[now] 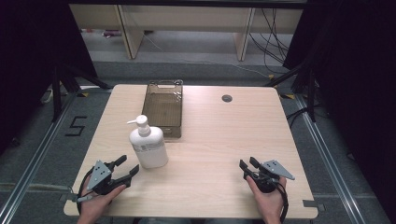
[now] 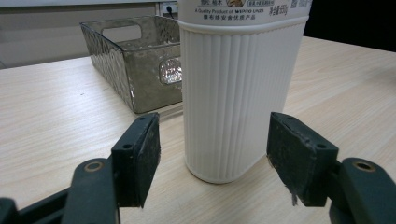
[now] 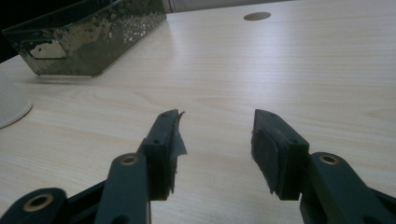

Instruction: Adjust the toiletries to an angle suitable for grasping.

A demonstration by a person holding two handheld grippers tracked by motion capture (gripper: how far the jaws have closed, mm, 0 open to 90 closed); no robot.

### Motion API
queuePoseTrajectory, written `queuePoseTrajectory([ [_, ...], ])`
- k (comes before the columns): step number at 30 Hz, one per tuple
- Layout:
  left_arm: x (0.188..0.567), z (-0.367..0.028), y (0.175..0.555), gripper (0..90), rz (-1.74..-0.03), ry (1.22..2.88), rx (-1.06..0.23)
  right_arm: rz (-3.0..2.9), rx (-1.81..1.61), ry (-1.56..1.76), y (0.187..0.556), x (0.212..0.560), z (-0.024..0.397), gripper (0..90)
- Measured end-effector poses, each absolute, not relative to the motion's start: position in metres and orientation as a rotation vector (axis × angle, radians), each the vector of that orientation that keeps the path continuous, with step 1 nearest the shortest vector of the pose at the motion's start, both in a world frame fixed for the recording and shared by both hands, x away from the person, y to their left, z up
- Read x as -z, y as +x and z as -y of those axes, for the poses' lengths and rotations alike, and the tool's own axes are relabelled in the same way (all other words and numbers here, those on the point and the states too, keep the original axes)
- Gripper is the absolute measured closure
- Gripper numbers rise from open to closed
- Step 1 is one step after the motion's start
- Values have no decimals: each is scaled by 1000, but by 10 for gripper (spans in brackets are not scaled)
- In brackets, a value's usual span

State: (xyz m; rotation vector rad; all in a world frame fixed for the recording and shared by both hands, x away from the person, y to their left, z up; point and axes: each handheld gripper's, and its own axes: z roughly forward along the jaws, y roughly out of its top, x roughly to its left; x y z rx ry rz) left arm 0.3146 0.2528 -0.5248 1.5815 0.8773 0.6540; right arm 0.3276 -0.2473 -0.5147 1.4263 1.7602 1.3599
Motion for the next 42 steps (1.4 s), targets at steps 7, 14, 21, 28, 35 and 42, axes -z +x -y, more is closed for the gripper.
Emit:
queuePoseTrajectory([
  [7,513,-249,301,446,-846,1528,-643,-1736,-1314,1407,323,515,248,609],
  [14,499,-242,286,594,-845,1517,-636,-1709,-1324,1399,323,515,248,612],
  [21,484,-232,282,711,-828,1497,-655,-1712,-1331,1398,324,516,247,608],
  [28,466,-222,285,724,-831,1490,-674,-1722,-1337,1394,325,516,249,607],
  [35,444,-210,295,693,-807,1451,-751,-1730,-1325,1407,325,515,248,598],
  [42,429,-202,296,583,-834,1426,-795,-1746,-1296,1437,325,515,247,585],
])
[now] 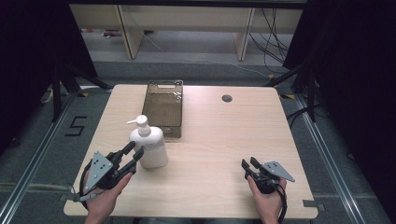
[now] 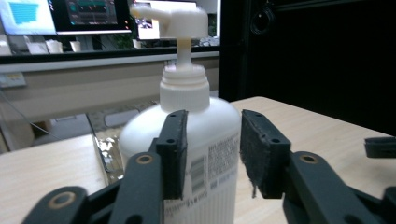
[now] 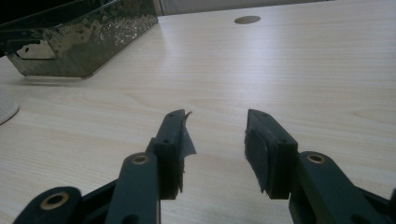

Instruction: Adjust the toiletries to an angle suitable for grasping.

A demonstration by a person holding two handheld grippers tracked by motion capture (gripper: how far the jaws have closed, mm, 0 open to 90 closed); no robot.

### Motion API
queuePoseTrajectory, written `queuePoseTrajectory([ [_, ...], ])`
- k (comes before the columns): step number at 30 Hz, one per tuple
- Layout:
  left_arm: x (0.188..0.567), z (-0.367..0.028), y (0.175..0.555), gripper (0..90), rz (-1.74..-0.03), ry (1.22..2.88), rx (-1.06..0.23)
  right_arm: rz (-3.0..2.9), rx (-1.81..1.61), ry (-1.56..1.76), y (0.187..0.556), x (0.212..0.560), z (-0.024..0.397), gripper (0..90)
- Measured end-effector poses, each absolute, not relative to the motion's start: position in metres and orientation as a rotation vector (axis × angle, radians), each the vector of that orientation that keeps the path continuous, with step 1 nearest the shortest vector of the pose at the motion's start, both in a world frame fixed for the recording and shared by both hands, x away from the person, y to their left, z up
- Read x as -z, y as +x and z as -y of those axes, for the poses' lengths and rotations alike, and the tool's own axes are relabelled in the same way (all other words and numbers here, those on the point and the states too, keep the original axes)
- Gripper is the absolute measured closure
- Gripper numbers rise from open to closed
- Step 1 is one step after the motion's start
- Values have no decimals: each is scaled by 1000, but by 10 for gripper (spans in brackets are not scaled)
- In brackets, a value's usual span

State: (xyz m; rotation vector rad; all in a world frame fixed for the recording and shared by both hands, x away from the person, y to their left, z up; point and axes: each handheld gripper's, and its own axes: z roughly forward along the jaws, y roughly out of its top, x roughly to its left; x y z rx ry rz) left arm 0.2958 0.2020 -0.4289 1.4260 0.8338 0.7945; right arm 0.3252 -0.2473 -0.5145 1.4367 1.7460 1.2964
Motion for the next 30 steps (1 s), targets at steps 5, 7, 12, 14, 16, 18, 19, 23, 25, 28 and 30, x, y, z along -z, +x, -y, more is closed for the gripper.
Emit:
queuePoseTrajectory([
  [5,421,-192,300,471,-843,1425,-839,-1741,-1323,1407,327,515,248,576],
  [7,418,-187,302,440,-849,1425,-847,-1753,-1321,1417,327,515,248,572],
  [12,411,-175,310,394,-877,1424,-881,-1761,-1347,1427,328,516,248,562],
  [14,409,-172,312,383,-897,1422,-897,-1762,-1347,1429,328,516,248,560],
  [16,407,-169,315,375,-910,1418,-913,-1767,-1345,1430,327,515,248,559],
  [18,405,-167,316,371,-920,1415,-927,-1767,-1340,1440,327,515,248,559],
  [19,404,-166,316,368,-922,1417,-935,-1769,-1327,1437,327,515,248,558],
  [23,401,-164,318,365,-937,1416,-955,-1753,-1330,1414,328,516,250,553],
  [25,399,-163,319,365,-943,1409,-967,-1755,-1326,1415,327,515,250,551],
  [28,397,-162,320,365,-950,1405,-980,-1747,-1339,1422,327,516,249,548],
  [30,396,-161,321,366,-959,1400,-983,-1742,-1340,1435,327,516,249,546],
])
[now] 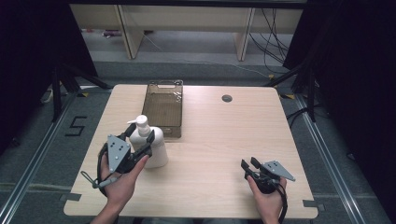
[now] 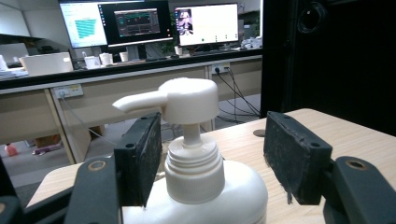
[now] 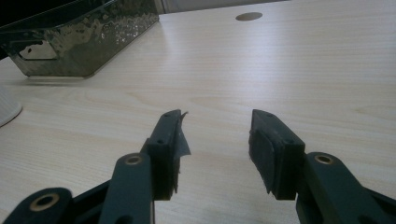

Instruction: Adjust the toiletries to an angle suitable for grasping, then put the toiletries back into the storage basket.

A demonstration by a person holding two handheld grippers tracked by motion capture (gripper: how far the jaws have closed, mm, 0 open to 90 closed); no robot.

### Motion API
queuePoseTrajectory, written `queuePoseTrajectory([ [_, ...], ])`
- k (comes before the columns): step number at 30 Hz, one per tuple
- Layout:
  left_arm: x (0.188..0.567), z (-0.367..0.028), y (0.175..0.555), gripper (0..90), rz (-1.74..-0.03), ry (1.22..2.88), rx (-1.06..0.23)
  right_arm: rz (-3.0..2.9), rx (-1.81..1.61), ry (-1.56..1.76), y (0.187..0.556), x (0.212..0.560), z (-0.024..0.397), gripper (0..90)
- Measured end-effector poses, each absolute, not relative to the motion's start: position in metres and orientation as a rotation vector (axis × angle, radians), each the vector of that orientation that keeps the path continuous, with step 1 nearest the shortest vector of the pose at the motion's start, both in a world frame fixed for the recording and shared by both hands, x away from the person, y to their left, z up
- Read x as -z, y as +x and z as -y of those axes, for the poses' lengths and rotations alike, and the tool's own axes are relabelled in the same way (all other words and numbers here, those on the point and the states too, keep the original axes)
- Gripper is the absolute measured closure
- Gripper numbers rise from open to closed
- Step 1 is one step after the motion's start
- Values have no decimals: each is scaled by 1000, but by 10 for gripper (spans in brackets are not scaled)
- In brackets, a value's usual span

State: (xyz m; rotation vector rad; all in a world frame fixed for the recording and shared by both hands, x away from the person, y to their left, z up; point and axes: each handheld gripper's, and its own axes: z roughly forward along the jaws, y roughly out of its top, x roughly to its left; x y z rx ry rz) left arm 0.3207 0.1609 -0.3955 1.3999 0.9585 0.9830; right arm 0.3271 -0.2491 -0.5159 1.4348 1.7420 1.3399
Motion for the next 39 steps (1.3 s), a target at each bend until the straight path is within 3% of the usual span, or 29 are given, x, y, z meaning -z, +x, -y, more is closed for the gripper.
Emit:
queuePoseTrajectory([
  [39,389,-148,330,433,-1097,1339,-1037,-1758,-1340,1465,325,516,256,531],
])
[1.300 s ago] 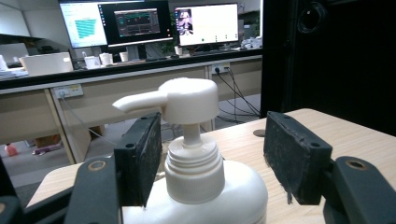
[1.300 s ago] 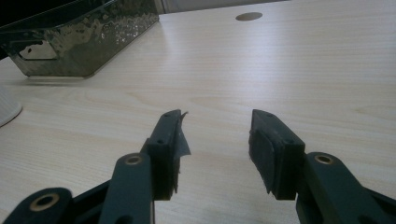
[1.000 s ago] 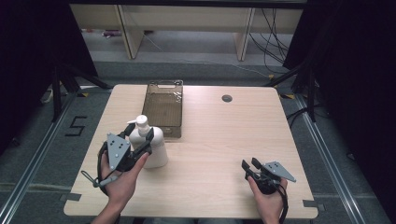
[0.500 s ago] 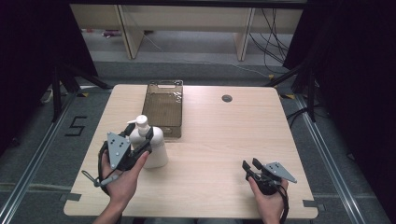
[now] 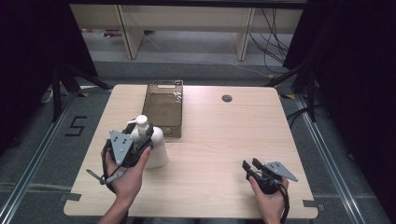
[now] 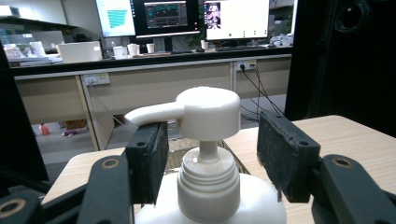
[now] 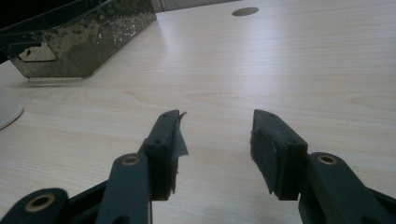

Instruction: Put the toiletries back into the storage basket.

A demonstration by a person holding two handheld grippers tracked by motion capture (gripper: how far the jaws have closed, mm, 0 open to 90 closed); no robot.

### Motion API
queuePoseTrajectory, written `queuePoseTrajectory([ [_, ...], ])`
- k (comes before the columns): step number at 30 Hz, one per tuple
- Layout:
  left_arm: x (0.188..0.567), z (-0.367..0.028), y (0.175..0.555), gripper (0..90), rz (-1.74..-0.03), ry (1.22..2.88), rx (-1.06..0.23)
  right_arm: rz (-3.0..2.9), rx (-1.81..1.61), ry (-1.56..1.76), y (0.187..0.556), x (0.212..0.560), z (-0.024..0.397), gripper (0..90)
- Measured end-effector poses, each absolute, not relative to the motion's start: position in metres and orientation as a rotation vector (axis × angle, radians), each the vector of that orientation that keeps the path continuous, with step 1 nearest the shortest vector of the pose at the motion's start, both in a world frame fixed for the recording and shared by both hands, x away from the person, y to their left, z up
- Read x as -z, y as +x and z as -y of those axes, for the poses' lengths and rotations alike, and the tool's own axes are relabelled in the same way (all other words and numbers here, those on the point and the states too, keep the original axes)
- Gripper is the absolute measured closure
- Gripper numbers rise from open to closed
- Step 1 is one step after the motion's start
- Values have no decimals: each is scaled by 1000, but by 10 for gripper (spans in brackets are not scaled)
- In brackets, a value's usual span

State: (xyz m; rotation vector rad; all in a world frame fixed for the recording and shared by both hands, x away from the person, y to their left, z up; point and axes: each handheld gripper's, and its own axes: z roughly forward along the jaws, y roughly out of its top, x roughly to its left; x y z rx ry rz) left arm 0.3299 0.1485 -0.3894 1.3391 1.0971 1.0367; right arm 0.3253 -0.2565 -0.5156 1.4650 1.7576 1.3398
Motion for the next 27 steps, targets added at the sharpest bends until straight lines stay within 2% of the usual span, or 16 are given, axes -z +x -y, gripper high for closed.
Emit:
queuePoseTrajectory([
  [13,387,-148,335,482,-1157,1302,-1020,-1758,-1317,1480,327,516,254,531],
  [18,388,-143,334,522,-1154,1310,-1038,-1750,-1335,1475,328,517,255,529],
  [21,388,-145,336,580,-1156,1309,-1041,-1750,-1318,1481,327,516,254,529],
  [27,387,-146,336,587,-1151,1315,-1008,-1755,-1330,1490,327,516,254,529],
])
